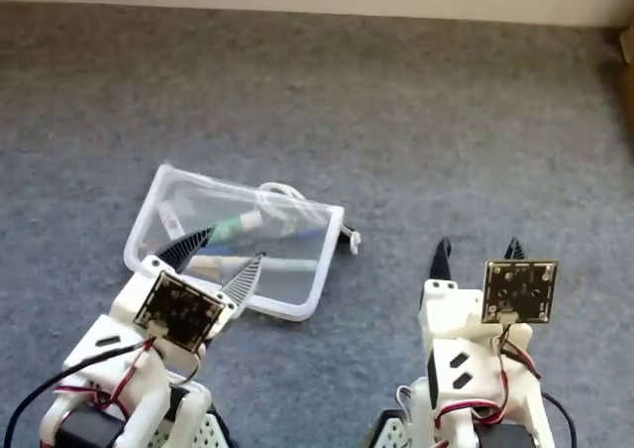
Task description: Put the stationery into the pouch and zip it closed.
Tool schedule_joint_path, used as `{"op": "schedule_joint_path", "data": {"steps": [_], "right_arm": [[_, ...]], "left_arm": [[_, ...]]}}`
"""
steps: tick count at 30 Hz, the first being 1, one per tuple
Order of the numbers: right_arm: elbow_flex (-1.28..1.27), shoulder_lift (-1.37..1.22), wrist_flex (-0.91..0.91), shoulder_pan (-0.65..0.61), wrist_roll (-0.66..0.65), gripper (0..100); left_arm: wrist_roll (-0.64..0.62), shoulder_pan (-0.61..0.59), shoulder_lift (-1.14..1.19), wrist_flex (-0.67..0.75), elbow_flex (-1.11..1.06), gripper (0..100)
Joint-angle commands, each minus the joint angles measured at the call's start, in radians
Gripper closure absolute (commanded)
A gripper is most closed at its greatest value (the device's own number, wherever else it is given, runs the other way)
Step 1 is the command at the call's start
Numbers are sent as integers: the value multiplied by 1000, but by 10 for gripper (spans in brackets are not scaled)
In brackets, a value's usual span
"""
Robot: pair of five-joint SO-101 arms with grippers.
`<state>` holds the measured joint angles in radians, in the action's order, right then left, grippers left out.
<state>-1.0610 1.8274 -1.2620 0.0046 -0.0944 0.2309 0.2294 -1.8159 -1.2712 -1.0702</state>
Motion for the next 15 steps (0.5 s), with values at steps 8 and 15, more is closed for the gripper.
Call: {"op": "schedule_joint_path", "data": {"steps": [8,15], "right_arm": [[-1,7,-39,-18,-12,724],[-1,7,-127,-18,-17,724]], "left_arm": [[-3,13,-10,-63,77,941],[-3,-44,-10,-57,74,994]]}}
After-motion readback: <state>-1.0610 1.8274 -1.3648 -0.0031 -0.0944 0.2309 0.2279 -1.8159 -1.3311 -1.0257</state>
